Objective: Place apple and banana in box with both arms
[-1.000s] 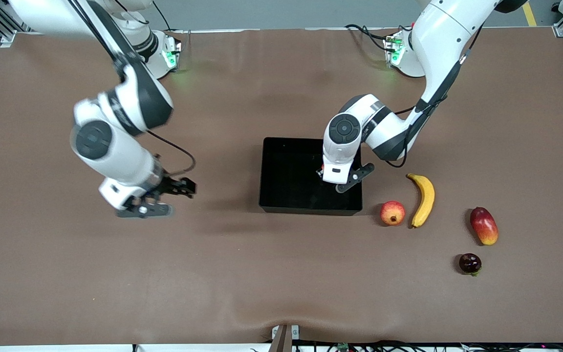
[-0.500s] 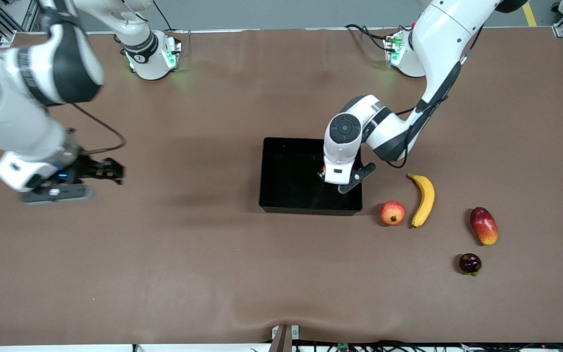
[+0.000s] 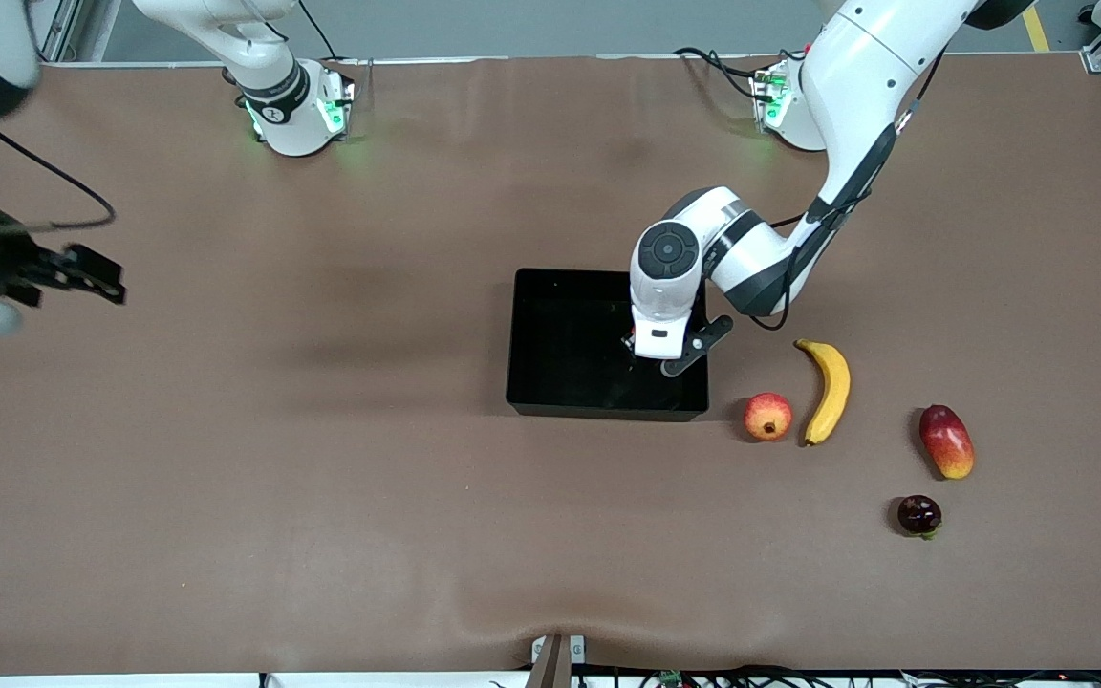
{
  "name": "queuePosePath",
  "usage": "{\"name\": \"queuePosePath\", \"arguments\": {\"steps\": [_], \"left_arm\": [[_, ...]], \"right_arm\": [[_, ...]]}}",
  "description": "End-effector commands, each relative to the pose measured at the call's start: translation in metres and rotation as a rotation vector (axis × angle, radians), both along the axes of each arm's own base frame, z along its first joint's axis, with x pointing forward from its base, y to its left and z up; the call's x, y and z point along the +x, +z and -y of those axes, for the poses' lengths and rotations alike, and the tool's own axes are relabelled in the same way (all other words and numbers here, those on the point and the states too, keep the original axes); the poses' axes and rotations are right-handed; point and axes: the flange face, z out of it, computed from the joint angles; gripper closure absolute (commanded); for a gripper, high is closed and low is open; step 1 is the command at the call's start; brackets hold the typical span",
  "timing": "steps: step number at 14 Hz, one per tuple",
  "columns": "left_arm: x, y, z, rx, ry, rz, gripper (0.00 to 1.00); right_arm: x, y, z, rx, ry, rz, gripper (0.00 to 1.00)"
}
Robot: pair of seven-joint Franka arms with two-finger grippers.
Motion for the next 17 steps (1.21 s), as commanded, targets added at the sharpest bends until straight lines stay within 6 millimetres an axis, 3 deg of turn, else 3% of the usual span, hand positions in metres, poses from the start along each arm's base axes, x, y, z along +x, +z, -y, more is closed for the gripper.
{"name": "queuePosePath", "arguments": {"steps": [1, 6, 11, 14, 17], "left_arm": [[0.002, 0.010, 0.004, -0.004, 0.018, 0.049, 0.00], [0.014, 0.050, 0.001, -0.017, 0.032, 0.111, 0.00], [0.043, 0.104, -0.012, 0.048, 0.016, 0.114, 0.00], [0.073, 0.127, -0.056, 0.057, -0.034, 0.104, 0.00], [0.095, 0.137, -0.108, 0.061, -0.107, 0.093, 0.00]], "right_arm": [[-0.027, 0.035, 0.013, 0.016, -0.020, 0.004, 0.00], [-0.050, 0.049, 0.032, 0.025, -0.048, -0.005, 0.00], [-0.045, 0.050, 0.029, 0.083, -0.051, 0.066, 0.00], [-0.044, 0.046, 0.029, 0.083, -0.048, 0.062, 0.00], [-0.045, 0.047, 0.030, 0.071, -0.043, 0.063, 0.00]]}}
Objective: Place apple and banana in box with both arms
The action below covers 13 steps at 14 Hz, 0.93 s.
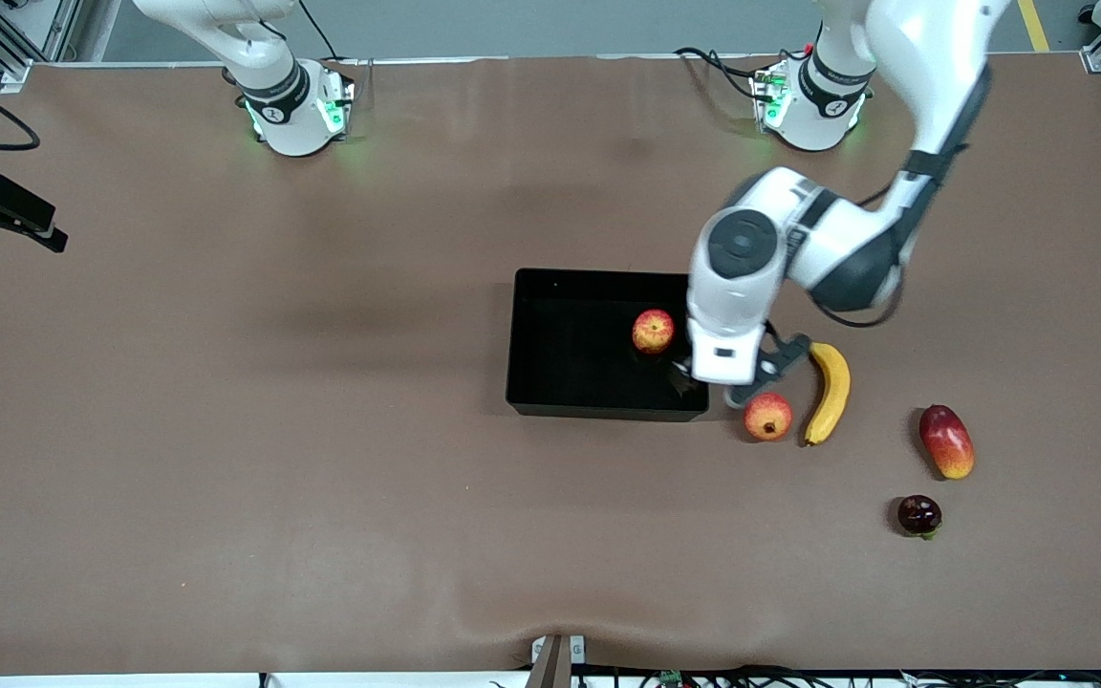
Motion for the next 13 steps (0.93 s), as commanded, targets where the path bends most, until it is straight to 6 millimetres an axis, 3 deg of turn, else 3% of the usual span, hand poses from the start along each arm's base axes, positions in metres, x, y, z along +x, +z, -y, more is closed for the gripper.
{"name": "queuePosePath", "arguments": {"steps": [1, 3, 5, 8, 10, 13], "left_arm": [[0.013, 0.014, -0.045, 0.027, -0.070, -0.010, 0.00], [0.025, 0.012, -0.087, 0.035, -0.132, -0.038, 0.00], [0.033, -0.004, -0.135, 0.040, -0.194, -0.091, 0.00], [0.036, -0.050, -0.202, 0.011, -0.293, -0.188, 0.00], [0.033, -0.078, -0.223, -0.018, -0.311, -0.211, 0.00], [0.026, -0.112, -0.217, -0.062, -0.352, -0.176, 0.00]], "right_arm": [[-0.010, 0.004, 0.000, 0.004, 0.016, 0.011, 0.00], [-0.009, 0.003, 0.000, 0.004, 0.018, 0.009, 0.00], [-0.008, 0.000, 0.004, 0.004, 0.013, 0.005, 0.00], [-0.006, -0.003, 0.006, 0.002, 0.028, 0.005, 0.00], [-0.004, -0.003, 0.007, 0.000, 0.028, 0.014, 0.00], [-0.007, -0.005, 0.002, 0.004, 0.031, -0.016, 0.00]]}}
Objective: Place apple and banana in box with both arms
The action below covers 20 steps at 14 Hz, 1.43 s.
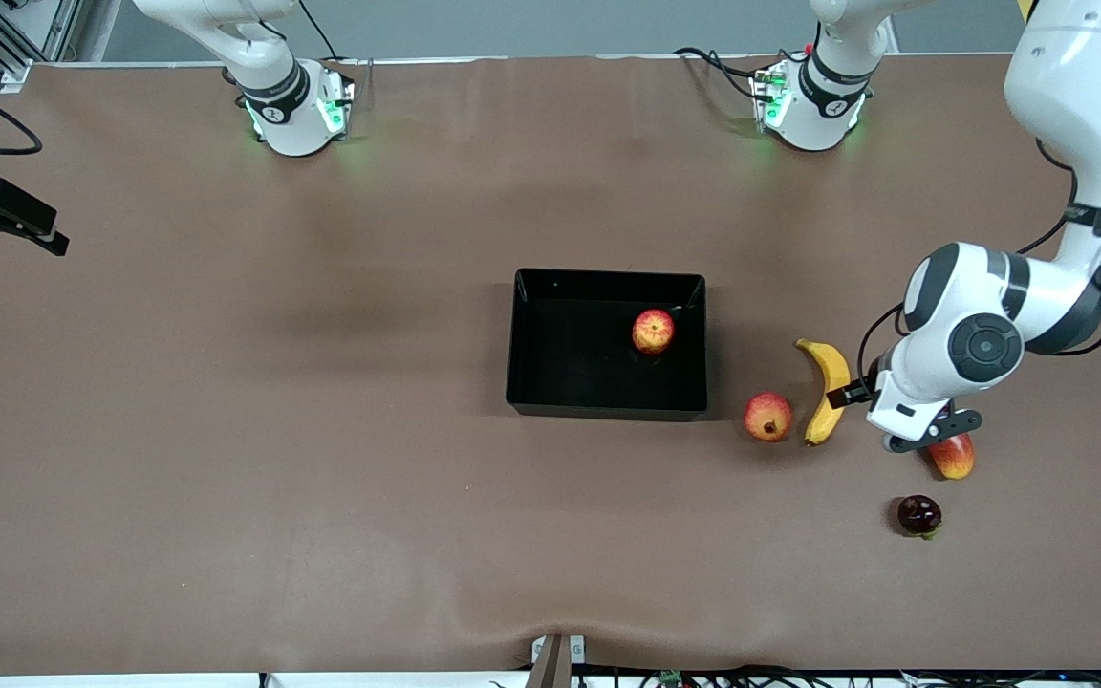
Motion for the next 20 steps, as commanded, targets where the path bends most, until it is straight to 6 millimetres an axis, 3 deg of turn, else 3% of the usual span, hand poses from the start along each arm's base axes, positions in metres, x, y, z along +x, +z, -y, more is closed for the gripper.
{"name": "queuePosePath", "arguments": {"steps": [1, 3, 6, 9, 13, 14, 16, 17, 20], "left_arm": [[-0.006, -0.022, 0.005, -0.037, -0.062, 0.015, 0.00], [-0.007, -0.035, -0.004, -0.059, -0.137, -0.003, 0.00], [-0.009, -0.052, -0.028, -0.082, -0.194, -0.037, 0.00], [-0.015, -0.066, -0.023, -0.104, -0.204, -0.023, 0.04], [-0.017, -0.071, -0.024, -0.109, -0.200, -0.028, 0.06], [-0.017, -0.070, -0.025, -0.108, -0.200, -0.027, 0.15], [-0.018, -0.069, -0.024, -0.110, -0.222, -0.028, 0.79], [-0.018, -0.067, -0.024, -0.108, -0.223, -0.026, 0.96], [-0.015, -0.057, -0.025, -0.099, -0.229, -0.014, 1.00]], "right_arm": [[-0.006, -0.003, -0.004, 0.004, 0.016, -0.020, 0.00], [0.001, -0.007, -0.012, 0.001, 0.031, -0.021, 0.00], [0.004, -0.009, -0.008, 0.002, 0.016, -0.013, 0.00], [0.005, -0.008, -0.007, 0.002, 0.013, -0.005, 0.00], [0.004, -0.008, -0.002, 0.000, 0.006, -0.008, 0.00], [0.004, -0.008, 0.001, 0.000, -0.001, -0.008, 0.00], [0.004, -0.008, 0.003, 0.000, -0.004, -0.007, 0.00], [0.004, -0.008, 0.002, 0.000, -0.002, -0.007, 0.00], [0.003, -0.008, 0.003, 0.001, -0.004, -0.012, 0.00]]}}
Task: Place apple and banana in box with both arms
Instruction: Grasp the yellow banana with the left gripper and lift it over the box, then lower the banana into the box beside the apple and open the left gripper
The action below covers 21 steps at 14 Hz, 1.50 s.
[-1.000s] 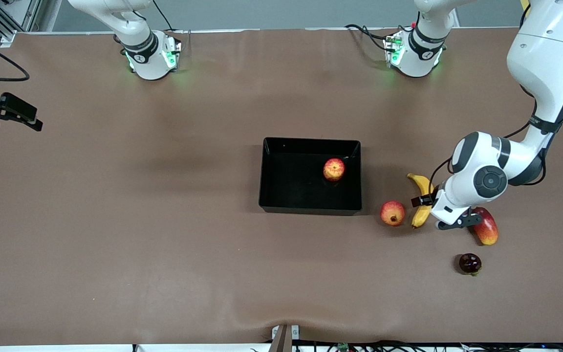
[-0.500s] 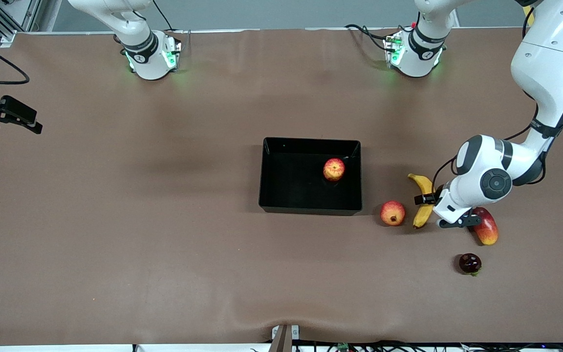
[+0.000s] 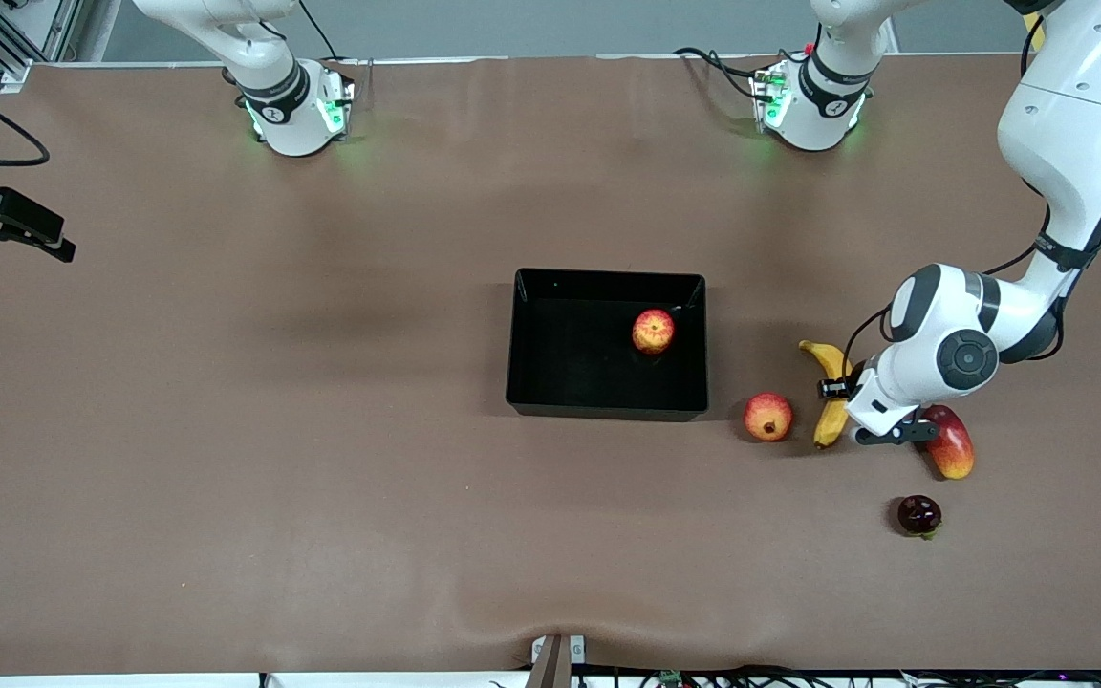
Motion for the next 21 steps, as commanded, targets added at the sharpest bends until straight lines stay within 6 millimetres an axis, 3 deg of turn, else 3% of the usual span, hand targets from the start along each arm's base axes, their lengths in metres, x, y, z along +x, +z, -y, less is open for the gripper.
{"name": "queuePosePath", "arguments": {"steps": [1, 3, 5, 8, 10, 13, 16, 20, 21], "left_arm": [[0.002, 0.026, -0.003, 0.024, -0.032, 0.040, 1.00], [0.000, 0.048, -0.006, 0.051, -0.066, 0.023, 1.00], [-0.002, 0.083, 0.008, 0.084, -0.094, 0.018, 1.00], [-0.007, 0.145, 0.050, 0.078, -0.102, 0.008, 1.00], [-0.007, 0.167, 0.081, 0.027, -0.065, -0.021, 1.00], [-0.014, 0.186, 0.146, 0.011, 0.018, 0.005, 1.00], [-0.024, 0.195, 0.227, -0.018, 0.023, 0.026, 1.00], [-0.036, 0.188, 0.311, -0.062, 0.020, 0.019, 1.00], [-0.044, 0.179, 0.333, -0.070, -0.005, 0.003, 1.00]], "right_arm": [[-0.002, 0.002, 0.003, 0.001, -0.004, 0.005, 0.00], [-0.002, 0.001, 0.003, 0.001, -0.004, 0.002, 0.00], [-0.002, 0.001, 0.003, 0.001, -0.002, 0.000, 0.00], [-0.002, 0.001, 0.003, 0.001, -0.002, -0.002, 0.00], [-0.002, 0.001, 0.003, 0.001, -0.002, -0.002, 0.00], [-0.002, 0.000, 0.002, 0.001, -0.001, -0.005, 0.00], [-0.002, 0.000, 0.003, 0.001, -0.002, -0.005, 0.00], [-0.002, 0.000, 0.003, 0.001, -0.002, -0.002, 0.00], [-0.002, 0.000, 0.003, 0.001, -0.002, -0.005, 0.00]]}}
